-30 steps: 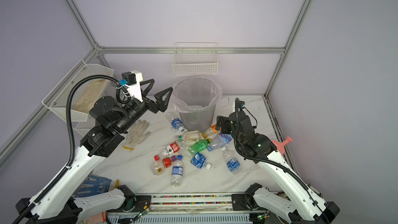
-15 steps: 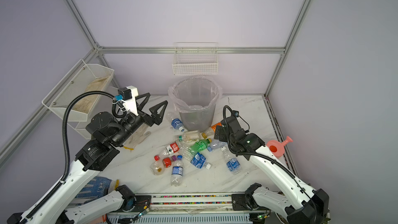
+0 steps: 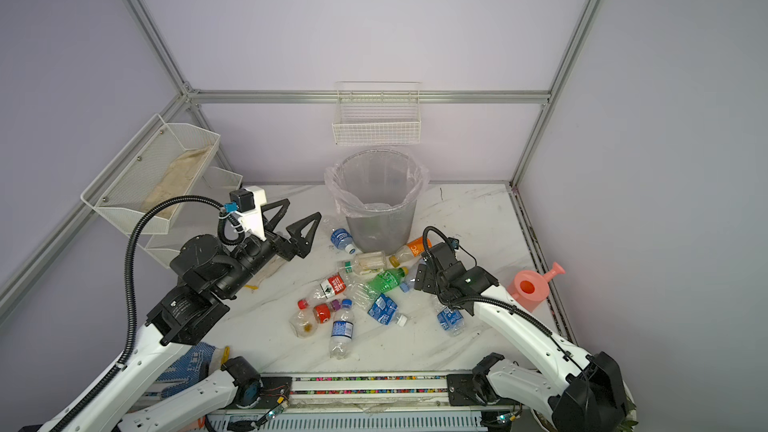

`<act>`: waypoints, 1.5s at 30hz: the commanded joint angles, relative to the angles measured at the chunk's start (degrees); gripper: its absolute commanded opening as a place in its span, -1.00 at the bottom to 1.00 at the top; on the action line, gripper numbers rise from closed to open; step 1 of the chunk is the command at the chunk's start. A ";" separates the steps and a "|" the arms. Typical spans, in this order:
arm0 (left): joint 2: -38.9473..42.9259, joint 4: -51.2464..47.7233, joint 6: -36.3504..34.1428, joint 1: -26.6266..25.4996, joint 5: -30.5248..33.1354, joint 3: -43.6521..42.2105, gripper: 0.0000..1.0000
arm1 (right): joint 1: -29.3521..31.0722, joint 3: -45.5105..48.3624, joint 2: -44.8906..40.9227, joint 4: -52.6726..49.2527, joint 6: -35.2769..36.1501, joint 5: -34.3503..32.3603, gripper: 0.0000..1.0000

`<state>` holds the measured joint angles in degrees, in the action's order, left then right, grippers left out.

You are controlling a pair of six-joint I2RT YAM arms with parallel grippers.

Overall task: Throw the plastic bottles in the bin
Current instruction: 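Withdraw the left arm from the bin while the right gripper reaches the blue-label bottle, then close the right gripper on the clear blue-label water bottle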

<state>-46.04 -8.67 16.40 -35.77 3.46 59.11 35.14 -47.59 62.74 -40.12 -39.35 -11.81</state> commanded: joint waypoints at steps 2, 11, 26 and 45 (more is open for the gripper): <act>1.91 0.74 2.26 -0.22 0.79 -3.81 1.00 | -0.23 1.11 3.21 -2.95 -3.38 -1.92 0.95; 4.53 -0.44 3.55 -0.26 1.97 -7.04 1.00 | -0.24 3.62 6.49 -0.36 -5.11 0.13 0.95; 7.59 -1.43 5.79 -0.33 2.76 -10.48 1.00 | 1.56 6.89 10.21 2.08 -8.14 3.60 0.95; 9.26 -2.28 6.62 -0.34 3.46 -11.87 1.00 | 3.16 10.12 6.08 3.99 -8.50 2.97 0.02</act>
<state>-37.45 -11.99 22.04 -35.81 6.46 49.43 38.00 -38.74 69.69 -36.07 -47.05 -7.92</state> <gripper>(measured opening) 0.999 0.531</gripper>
